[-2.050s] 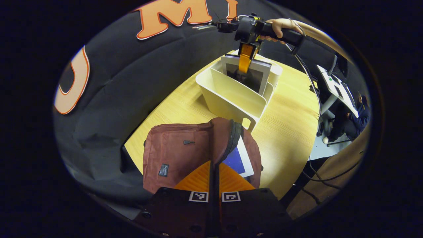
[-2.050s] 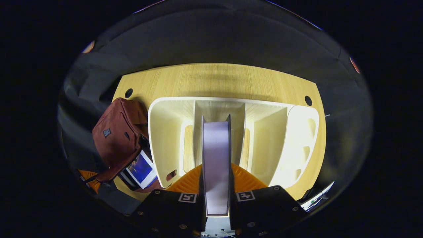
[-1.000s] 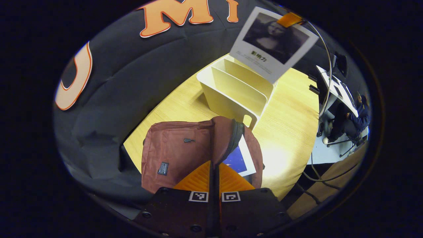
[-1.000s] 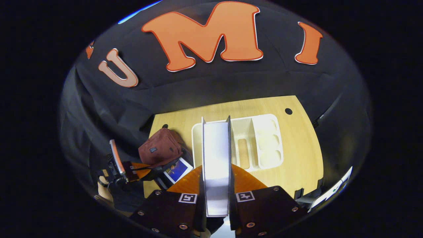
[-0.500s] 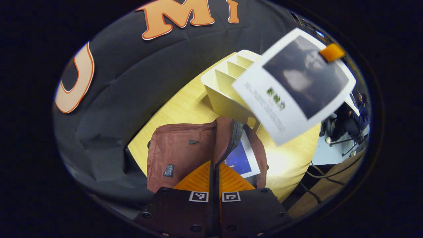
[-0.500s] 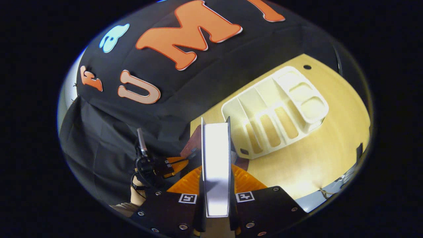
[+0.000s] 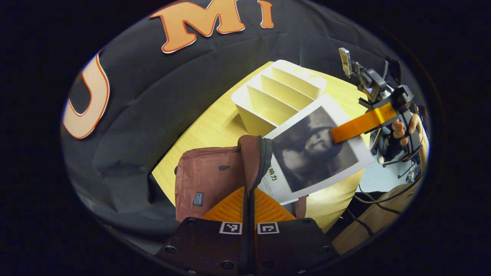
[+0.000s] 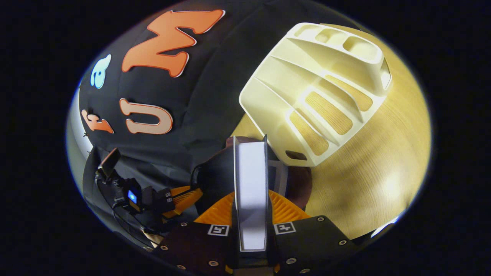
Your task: Open the schoolbag, grab two books from the bookshelf and put them into the schoolbag.
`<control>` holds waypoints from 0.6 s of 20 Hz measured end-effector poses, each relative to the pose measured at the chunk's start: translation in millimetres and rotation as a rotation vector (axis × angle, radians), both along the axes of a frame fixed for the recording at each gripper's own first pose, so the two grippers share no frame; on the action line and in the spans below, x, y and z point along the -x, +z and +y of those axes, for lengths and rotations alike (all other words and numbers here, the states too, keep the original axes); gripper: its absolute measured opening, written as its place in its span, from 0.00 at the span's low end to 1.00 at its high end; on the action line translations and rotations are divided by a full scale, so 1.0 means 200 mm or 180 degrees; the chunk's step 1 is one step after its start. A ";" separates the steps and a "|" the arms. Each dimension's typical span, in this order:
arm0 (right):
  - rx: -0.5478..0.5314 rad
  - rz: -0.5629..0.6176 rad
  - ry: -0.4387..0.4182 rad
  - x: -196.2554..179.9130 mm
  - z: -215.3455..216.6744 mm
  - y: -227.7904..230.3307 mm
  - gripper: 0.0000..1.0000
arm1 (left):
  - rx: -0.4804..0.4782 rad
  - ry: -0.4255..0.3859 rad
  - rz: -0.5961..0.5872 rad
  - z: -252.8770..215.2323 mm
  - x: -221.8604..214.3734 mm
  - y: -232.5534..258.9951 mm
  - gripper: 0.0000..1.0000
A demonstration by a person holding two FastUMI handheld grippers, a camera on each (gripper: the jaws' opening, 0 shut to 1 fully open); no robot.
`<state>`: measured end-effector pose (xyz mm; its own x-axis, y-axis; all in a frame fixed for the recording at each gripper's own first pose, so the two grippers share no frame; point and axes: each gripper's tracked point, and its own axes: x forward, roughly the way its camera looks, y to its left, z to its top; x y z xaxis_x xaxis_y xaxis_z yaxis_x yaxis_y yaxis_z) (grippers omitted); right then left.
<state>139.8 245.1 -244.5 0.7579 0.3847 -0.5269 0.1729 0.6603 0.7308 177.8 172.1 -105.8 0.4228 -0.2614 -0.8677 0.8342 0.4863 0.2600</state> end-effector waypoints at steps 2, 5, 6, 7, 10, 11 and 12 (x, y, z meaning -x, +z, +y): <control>-0.0133 -0.0008 -0.0045 -0.03 0.07 -0.07 0.28 | 0.0005 -0.0036 0.0001 -0.04 0.02 0.02 0.01; -0.0235 -0.0001 -0.0091 -0.11 0.21 -0.18 0.28 | -0.0022 -0.0101 -0.0003 -0.08 0.03 0.03 0.01; -0.0244 0.0004 -0.0070 -0.14 0.27 -0.22 0.28 | -0.0029 -0.0115 -0.0007 -0.09 0.04 0.03 0.01; -0.0281 0.0025 -0.0051 -0.16 0.33 -0.24 0.28 | -0.0031 -0.0135 -0.0005 -0.10 0.04 0.04 0.01; -0.0317 -0.0030 -0.0071 -0.24 0.44 -0.29 0.28 | -0.0058 -0.0202 -0.0026 -0.13 0.05 0.05 0.01; -0.0302 -0.0086 -0.0101 -0.27 0.46 -0.30 0.28 | -0.0049 -0.0216 -0.0019 -0.14 0.06 0.05 0.01; -0.0295 -0.0114 -0.0121 -0.29 0.49 -0.31 0.39 | -0.0034 -0.0230 -0.0007 -0.15 0.07 0.05 0.01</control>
<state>198.6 343.2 -305.9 0.7906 0.4010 -0.4628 0.1694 0.5831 0.7946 163.0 141.1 -95.7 0.4051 -0.2820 -0.8697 0.8664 0.4221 0.2667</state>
